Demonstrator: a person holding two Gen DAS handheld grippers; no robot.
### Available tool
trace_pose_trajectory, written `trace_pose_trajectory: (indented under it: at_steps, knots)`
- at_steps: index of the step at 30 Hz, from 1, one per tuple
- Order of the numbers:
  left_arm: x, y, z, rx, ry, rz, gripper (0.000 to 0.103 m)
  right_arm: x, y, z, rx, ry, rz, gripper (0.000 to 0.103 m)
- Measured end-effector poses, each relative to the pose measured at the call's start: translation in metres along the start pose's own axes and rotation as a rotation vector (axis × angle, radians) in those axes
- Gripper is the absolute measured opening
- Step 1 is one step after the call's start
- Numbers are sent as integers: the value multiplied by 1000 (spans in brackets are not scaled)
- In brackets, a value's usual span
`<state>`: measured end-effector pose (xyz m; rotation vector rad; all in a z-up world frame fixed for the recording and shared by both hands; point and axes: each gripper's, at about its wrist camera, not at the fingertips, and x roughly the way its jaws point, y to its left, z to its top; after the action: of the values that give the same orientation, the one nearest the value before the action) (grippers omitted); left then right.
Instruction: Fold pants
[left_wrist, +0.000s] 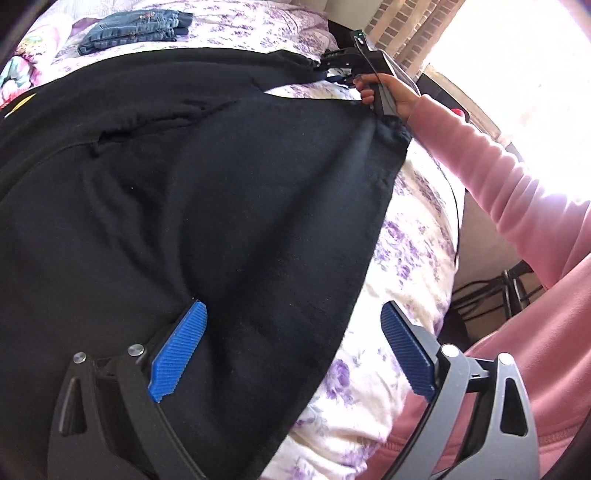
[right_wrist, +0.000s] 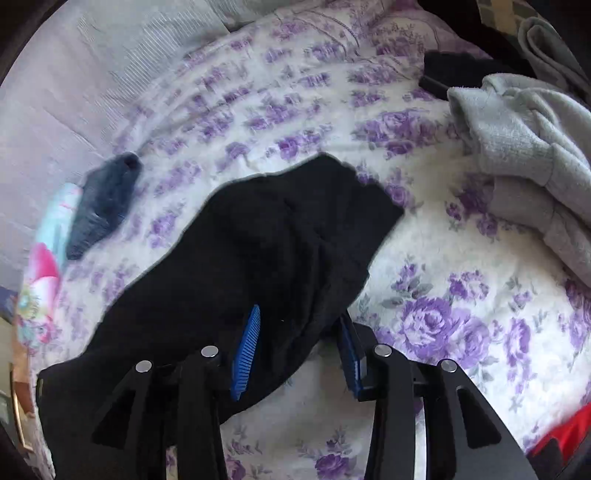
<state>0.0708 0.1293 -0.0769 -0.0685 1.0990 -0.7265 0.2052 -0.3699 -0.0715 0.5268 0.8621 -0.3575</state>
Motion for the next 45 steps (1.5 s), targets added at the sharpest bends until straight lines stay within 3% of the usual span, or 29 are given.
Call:
trace_pose_trajectory:
  at_steps: [2,6,9,10,13,15,17,20,24,25,26,27,30,34,35,37,38,40,42,45]
  knots:
    - [-15,3,6,13,29,-3,91,-21,0,1,14,17,-40,74]
    - [-76,27,29,35,-54,155,91,-71,35,0,-99,-41,-30,74]
    - [-115,75,62,-30,-110,348,92,-86,97,5,-297,-62,32,74]
    - [-123,91,71,-59,-119,381,92,-81,123,9,-388,-40,55,74]
    - [-140,143,95,-170,-125,424,92,-41,187,21,-585,67,37,61]
    - [-149,178,104,-237,-123,439,92,-9,216,25,-695,171,24,47]
    - [-154,203,105,-289,-119,460,92,23,241,25,-838,256,-27,45]
    - [-150,230,100,-335,-99,471,92,51,256,10,-1021,389,-31,47]
    - [-139,256,96,-329,-67,477,92,90,258,-13,-1185,524,-93,51]
    - [-133,262,97,-324,-59,486,92,94,259,-16,-1183,535,-92,49]
    - [-129,269,98,-325,-53,488,92,94,261,-17,-1193,536,-83,38]
    - [-127,270,97,-327,-52,486,92,92,264,-17,-1207,528,-76,12]
    - [-123,281,101,-328,-69,482,92,76,272,3,-1198,383,-103,6]
    - [-118,288,109,-329,-108,488,92,69,276,25,-1104,190,-64,8]
    - [-116,289,110,-335,-109,490,92,76,277,22,-1100,191,-65,13]
    - [-108,294,111,-354,-99,485,92,100,279,11,-1120,236,-132,44]
    - [-104,295,111,-360,-93,482,92,105,278,8,-1123,258,-153,51]
    - [-104,294,109,-358,-94,493,92,91,272,16,-1092,230,-96,53]
    - [-108,289,105,-349,-107,507,92,69,254,40,-983,167,-59,64]
    - [-119,277,98,-339,-149,501,92,35,195,87,-739,53,-127,69]
